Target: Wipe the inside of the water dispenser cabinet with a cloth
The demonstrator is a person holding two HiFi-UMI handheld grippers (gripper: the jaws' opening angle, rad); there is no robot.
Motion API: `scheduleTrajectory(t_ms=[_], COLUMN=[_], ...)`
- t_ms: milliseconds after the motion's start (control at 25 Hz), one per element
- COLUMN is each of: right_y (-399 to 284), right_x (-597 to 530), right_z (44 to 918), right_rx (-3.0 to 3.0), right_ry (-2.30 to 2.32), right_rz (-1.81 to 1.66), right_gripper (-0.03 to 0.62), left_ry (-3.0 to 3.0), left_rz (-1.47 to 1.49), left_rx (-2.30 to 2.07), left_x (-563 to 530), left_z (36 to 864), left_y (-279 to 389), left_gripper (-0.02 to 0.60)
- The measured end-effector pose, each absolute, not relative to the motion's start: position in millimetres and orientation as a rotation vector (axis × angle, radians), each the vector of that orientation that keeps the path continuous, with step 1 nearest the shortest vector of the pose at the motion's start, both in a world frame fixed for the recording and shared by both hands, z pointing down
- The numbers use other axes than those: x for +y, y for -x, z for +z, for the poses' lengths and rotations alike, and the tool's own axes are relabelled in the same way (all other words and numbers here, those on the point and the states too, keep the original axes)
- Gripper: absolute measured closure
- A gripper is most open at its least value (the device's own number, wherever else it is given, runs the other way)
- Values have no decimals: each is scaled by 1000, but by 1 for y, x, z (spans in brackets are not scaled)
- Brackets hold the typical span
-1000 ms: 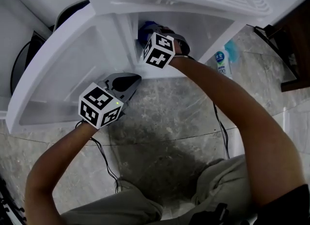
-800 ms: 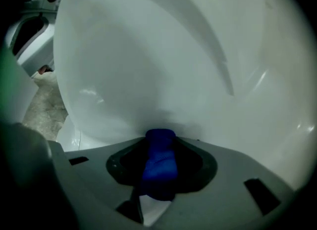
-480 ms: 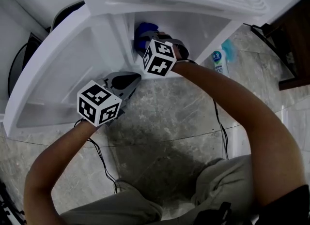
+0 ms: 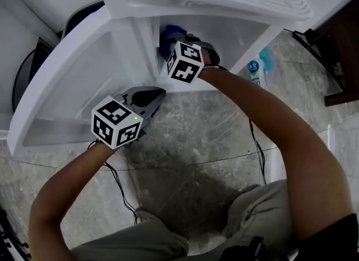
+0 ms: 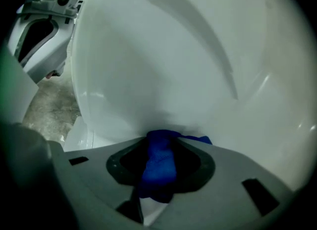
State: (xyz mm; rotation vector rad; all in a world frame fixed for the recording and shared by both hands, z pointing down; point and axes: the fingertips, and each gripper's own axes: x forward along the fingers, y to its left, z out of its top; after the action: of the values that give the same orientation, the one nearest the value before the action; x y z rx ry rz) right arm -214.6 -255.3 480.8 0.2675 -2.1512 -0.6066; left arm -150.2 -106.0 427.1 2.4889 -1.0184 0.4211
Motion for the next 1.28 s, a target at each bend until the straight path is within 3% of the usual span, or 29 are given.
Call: scheduleTrajectory(t_ms=[800, 1280], right_y=[215, 190], right_x=[-264, -249], right_z=[476, 379], right_rx=[-2180, -2513], right_ry=[-221, -539], right_rz=[-560, -410], right_gripper=[476, 476], left_ry=[-2469, -2544], left_rz=[414, 411], left_rx=[-1018, -1003], left_x=[-111, -114], left_z=[432, 404], left_y=[149, 119], left_gripper=[574, 574])
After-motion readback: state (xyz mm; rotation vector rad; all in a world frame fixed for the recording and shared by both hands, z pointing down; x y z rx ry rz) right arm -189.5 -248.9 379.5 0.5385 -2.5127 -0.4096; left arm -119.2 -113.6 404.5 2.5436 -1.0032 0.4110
